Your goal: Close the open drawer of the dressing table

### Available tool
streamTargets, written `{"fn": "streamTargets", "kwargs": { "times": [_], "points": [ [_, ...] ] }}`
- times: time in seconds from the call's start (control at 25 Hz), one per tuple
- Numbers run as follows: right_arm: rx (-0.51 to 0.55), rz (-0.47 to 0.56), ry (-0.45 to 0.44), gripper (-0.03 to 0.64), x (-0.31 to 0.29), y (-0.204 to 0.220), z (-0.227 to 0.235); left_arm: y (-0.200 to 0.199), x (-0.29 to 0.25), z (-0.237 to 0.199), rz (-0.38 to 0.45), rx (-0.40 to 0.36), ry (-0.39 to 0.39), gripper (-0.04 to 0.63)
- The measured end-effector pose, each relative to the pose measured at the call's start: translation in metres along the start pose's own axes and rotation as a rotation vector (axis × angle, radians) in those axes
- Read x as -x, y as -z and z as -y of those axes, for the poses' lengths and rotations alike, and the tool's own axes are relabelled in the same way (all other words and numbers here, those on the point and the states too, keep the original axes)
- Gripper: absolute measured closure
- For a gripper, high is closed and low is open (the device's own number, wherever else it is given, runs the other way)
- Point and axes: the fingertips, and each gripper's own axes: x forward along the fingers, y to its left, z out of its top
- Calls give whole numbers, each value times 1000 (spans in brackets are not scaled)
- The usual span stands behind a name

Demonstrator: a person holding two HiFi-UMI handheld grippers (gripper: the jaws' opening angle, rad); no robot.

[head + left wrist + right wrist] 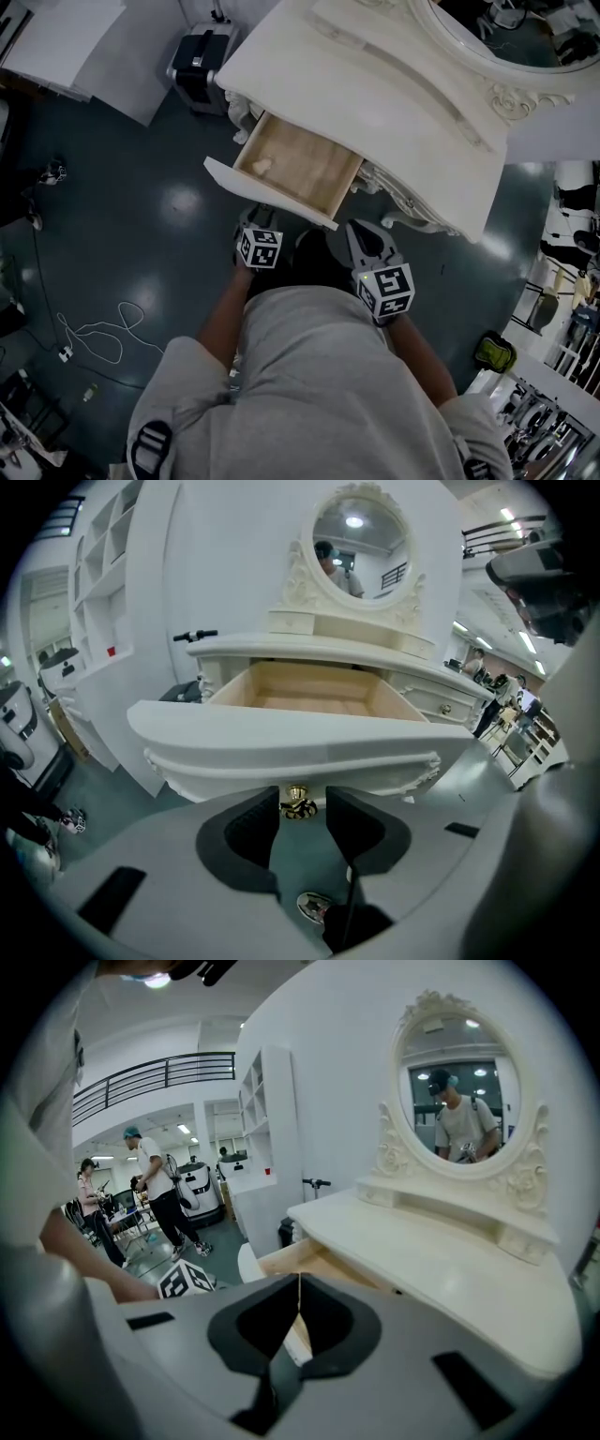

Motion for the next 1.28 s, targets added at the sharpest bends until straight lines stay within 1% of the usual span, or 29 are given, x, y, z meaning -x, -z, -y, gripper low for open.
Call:
{"fn": "streamTargets", "kwargs": {
  "times": [0.12, 0.16, 0.24, 0.4, 0.64, 1.0, 1.28],
  "points": [
    [-3, 0, 6, 600, 1, 0, 3, 0, -4, -3, -5, 3, -27, 445],
    [-3, 1, 7, 600, 2, 0, 4, 0, -4, -4, -2, 1, -33, 457],
    [-3, 3, 9, 600, 2, -1, 6, 1, -4, -4, 7, -16, -36, 459],
    [-5, 4, 8, 601, 1, 0, 7, 3, -7, -3, 6, -39, -29, 460],
    [-5, 6, 0, 600, -3, -2, 5, 8, -13, -2, -53, -55, 1, 466],
    [-11, 10, 6, 600, -2, -2, 9, 9, -13, -2, -56, -66, -10, 468],
    [-12, 12, 9, 601, -2, -4, 9, 8, -13, -2, -66, -69, -3, 468]
  ]
}}
